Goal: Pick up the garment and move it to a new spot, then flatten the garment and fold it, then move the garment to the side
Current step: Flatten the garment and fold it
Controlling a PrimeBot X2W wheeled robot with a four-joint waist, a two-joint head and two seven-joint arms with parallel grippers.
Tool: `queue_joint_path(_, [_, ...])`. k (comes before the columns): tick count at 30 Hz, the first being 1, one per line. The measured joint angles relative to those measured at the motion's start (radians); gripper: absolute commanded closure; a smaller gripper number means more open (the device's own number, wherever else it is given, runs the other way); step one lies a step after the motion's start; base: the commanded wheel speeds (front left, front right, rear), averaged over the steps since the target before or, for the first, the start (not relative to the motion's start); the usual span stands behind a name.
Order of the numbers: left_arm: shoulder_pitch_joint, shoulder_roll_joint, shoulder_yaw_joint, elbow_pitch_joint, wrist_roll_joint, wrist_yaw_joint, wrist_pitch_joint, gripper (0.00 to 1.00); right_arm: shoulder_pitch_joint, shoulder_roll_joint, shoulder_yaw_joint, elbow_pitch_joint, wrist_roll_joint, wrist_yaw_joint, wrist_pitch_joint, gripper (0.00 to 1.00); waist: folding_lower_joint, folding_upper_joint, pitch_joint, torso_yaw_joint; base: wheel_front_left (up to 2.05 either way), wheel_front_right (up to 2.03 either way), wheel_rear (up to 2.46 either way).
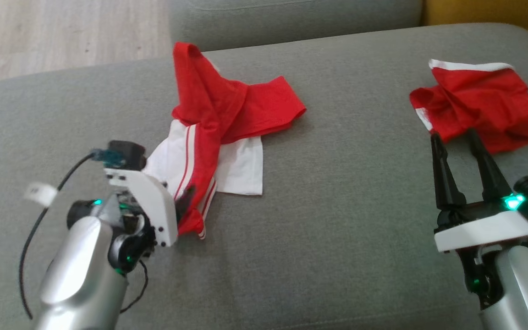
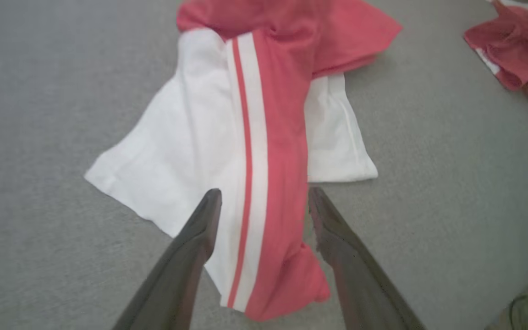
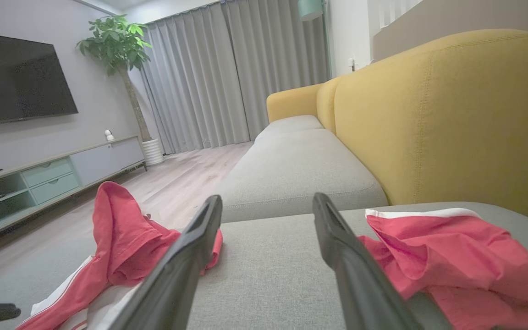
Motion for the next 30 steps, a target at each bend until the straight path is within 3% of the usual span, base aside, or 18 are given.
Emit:
queue_joint_path(6, [-0.028,0.009,-0.057,0.081,-0.048,-0.014,0.155,0.00,0.000,0.004,-0.002,0.012,0.000,0.000,-0.005,0.00,0.0000,0.0000,0.006,-0.037,0.00,0.00,0.00])
queue_joint_path(13, [-0.098,0.030,-0.092,0.194,0.001,-0.004,0.188,0.00,-0.002,0.006,0.000,0.018,0.002,0.000,-0.013,0.00,0.0000,0.0000,0.011,-0.062,0.00,0.00,0.00])
queue_joint_path(14, [-0.104,0.030,-0.095,0.207,0.007,-0.004,0.188,0.26,-0.002,0.006,0.000,0.020,0.002,0.000,-0.013,0.00,0.0000,0.0000,0.010,-0.064,0.00,0.00,0.00])
queue_joint_path(15, [-0.111,0.030,-0.098,0.218,0.010,-0.004,0.181,0.77,-0.002,0.006,0.000,0.023,0.002,0.000,-0.013,0.00,0.0000,0.0000,0.008,-0.066,0.00,0.00,0.00])
queue_joint_path(16, [-0.115,0.031,-0.098,0.221,0.010,-0.004,0.169,1.00,-0.002,0.006,0.000,0.025,0.002,0.000,-0.013,0.00,0.0000,0.0000,0.007,-0.066,0.00,0.00,0.00])
queue_joint_path(21, [-0.145,0.043,-0.087,0.234,-0.009,-0.013,0.115,1.00,-0.002,0.006,-0.005,0.027,0.001,0.000,-0.013,0.00,0.0000,0.0000,0.000,-0.057,0.00,0.00,0.00])
queue_joint_path(30, [-0.257,0.131,0.000,0.291,-0.028,0.010,0.052,1.00,-0.002,0.005,-0.005,0.023,0.001,0.000,-0.013,0.00,0.0000,0.0000,0.026,-0.043,0.00,0.00,0.00])
